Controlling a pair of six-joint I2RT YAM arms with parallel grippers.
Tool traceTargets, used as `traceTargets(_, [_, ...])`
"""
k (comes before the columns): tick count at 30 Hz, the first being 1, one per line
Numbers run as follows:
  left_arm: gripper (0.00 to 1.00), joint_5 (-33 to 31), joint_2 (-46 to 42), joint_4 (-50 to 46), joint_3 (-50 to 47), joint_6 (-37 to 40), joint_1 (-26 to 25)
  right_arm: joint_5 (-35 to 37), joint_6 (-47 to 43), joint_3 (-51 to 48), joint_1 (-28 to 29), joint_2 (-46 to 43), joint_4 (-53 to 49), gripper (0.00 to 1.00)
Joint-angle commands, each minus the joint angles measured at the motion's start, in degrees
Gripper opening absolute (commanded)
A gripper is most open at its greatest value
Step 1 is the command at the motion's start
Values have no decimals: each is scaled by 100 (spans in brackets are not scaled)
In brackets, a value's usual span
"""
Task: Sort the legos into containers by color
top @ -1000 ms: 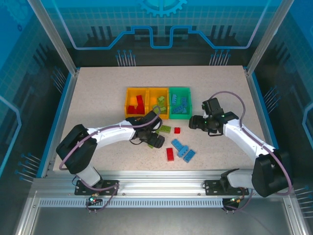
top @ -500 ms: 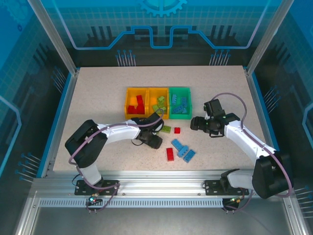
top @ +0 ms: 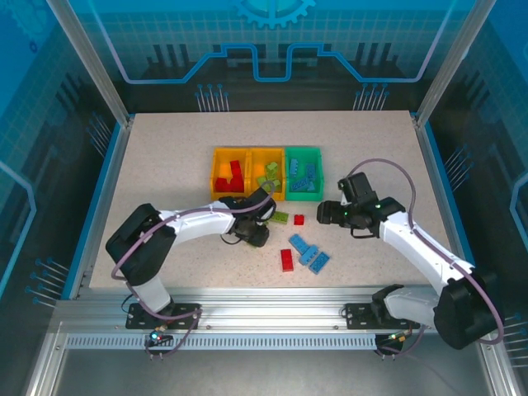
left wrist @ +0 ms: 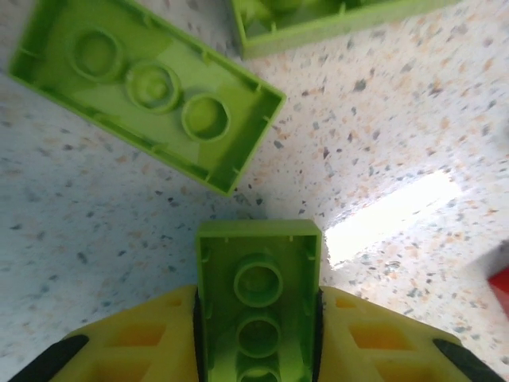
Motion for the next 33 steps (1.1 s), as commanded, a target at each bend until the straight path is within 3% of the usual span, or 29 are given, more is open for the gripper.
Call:
traceTargets(1, [36, -404, -442, -447, 615, -162, 97, 299, 265, -226, 472, -196, -8, 79])
traceTargets(7, [36, -190, -402, -397, 1509, -36, 644, 537, 885, -575, 1385, -344, 203, 78])
traceTargets(15, [36, 385, 749, 75, 2616, -259, 1548, 1098, 1280, -156, 2840, 271, -4, 78])
traceTargets(25, [43, 690, 1668, 199, 3326, -822, 1760, 1305, 1787, 1049, 3816, 1784, -811, 75])
traceTargets(27, [50, 716, 1621, 300, 3298, -997, 1760, 1225, 1792, 1222, 3839, 2060, -942, 72])
traceTargets(32, [98, 963, 1317, 753, 2991, -1553, 1768, 978, 1743, 1418, 3851, 2576, -961, 69])
traceTargets(33, [99, 1062, 1173, 907, 2871, -1647, 1769, 973, 1749, 1457, 3852, 2639, -979, 68])
